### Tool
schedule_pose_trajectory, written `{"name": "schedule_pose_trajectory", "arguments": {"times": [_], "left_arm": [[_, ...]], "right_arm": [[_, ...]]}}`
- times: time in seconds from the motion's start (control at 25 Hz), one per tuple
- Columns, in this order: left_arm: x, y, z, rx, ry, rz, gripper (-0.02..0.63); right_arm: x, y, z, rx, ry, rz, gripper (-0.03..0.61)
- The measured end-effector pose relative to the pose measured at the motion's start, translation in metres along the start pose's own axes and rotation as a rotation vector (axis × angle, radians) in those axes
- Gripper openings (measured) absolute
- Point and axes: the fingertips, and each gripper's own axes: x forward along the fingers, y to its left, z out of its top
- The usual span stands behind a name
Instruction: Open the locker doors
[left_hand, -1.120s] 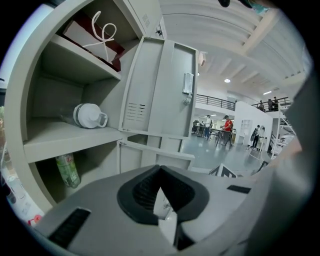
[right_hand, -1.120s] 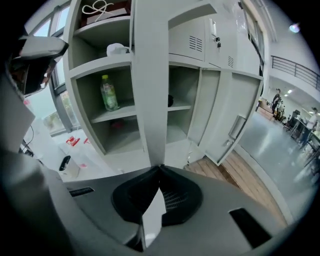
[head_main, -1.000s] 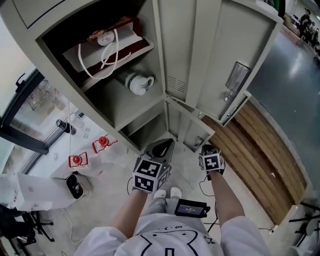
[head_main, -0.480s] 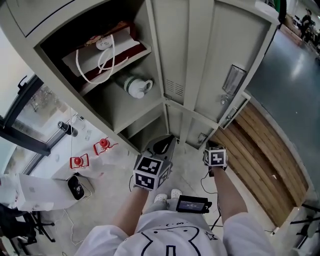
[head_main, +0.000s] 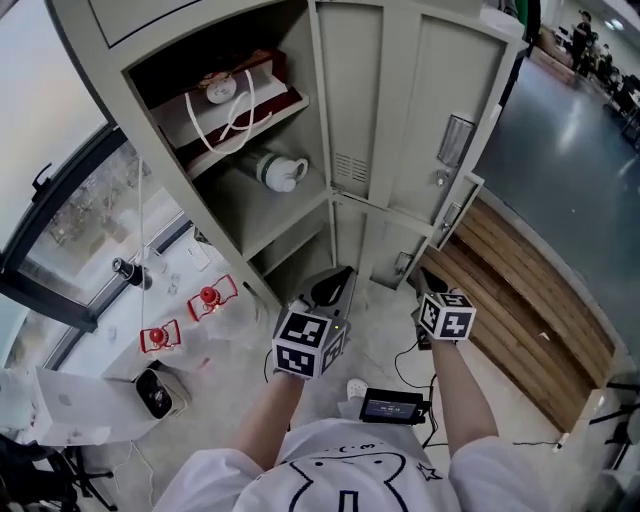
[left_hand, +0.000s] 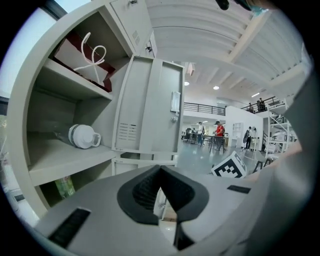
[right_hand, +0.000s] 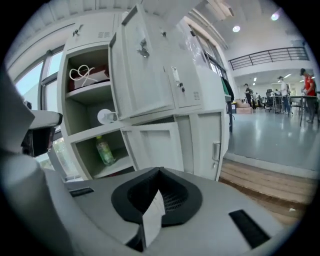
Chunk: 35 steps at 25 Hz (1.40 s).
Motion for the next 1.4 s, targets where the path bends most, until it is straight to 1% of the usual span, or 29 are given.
{"name": "schedule_pose_trajectory", "arguments": {"times": [0.16,0.4,0.56,0.64,0.76,0.88,1.08,1.32,1.4], "left_arm": [[-0.031,-0.006,0.004,0.005,-0.030,-0.024,0.020],[-0.071,-0.016,0.001,0.008,-0.063,-0.054,0.020],[-0.093,-0.025,0.001,0.013,-0.084,-0.075,0.020],[-0.101,-0.030,0.006,0.026,-0.100,-0.083,0.020],[-0.108,-0.036,0.020,0.045,-0.137,-0.085,0.020],[-0.115,-0.044,0.031,0.059,-0.170,-0.088,0.020],[-0.117,-0.059,0.043,0.095,-0.200,-0.086,0.020],[-0.124,-0.074,0.054,0.088,-0.232,-0.064,0.020],[-0.125,-0.080,0.056,0.094,-0.237,-0.061,0.020]], "right_arm": [[-0.038,0.043,0.019,-0.046,-0.074,0.011,0.008],[-0.093,0.108,0.044,-0.063,-0.192,0.061,0.008],[-0.131,0.146,0.049,-0.088,-0.250,0.082,0.008],[-0.148,0.162,0.052,-0.100,-0.271,0.083,0.008],[-0.169,0.181,0.064,-0.146,-0.309,0.080,0.008],[-0.186,0.193,0.072,-0.165,-0.347,0.092,0.008],[-0.200,0.195,0.085,-0.176,-0.385,0.125,0.008],[-0.220,0.200,0.098,-0.238,-0.406,0.166,0.008],[-0.226,0.200,0.101,-0.245,-0.415,0.180,0.008]]}}
